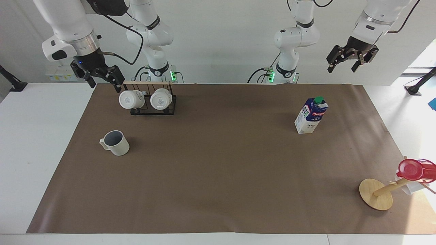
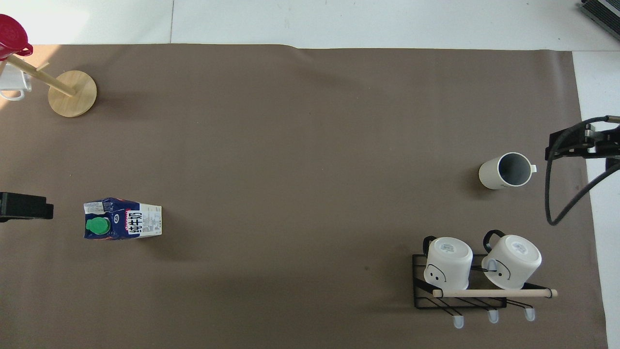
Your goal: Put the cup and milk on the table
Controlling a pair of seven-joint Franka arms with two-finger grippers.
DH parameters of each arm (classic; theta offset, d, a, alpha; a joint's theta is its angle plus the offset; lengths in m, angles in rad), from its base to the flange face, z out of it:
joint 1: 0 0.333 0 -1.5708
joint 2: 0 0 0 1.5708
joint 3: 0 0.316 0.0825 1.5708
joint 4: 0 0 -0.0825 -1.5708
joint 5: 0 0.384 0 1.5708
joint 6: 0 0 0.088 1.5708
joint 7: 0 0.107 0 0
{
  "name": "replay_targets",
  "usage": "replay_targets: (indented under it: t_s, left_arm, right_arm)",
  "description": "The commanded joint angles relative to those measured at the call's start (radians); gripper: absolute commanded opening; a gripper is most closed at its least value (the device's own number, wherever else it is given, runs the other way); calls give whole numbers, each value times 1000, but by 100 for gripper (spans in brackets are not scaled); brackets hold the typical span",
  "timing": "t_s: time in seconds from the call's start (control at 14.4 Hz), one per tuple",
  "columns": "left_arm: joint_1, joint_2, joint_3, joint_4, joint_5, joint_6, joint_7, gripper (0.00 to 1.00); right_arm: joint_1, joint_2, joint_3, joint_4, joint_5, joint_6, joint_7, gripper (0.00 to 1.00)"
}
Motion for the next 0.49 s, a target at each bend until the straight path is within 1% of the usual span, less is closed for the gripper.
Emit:
replay_targets:
  t_s: [0.0,0.42]
  left_arm:
    - [13,-1,-10,8,-3,-19,-1,100]
    - [18,-1,-8,8,-5,-19,-1,100]
  right_arm:
    - [-7,-9,4,-8,-1,-4,-27,100]
    - [-7,-9,4,-8,-1,-4,-27,100]
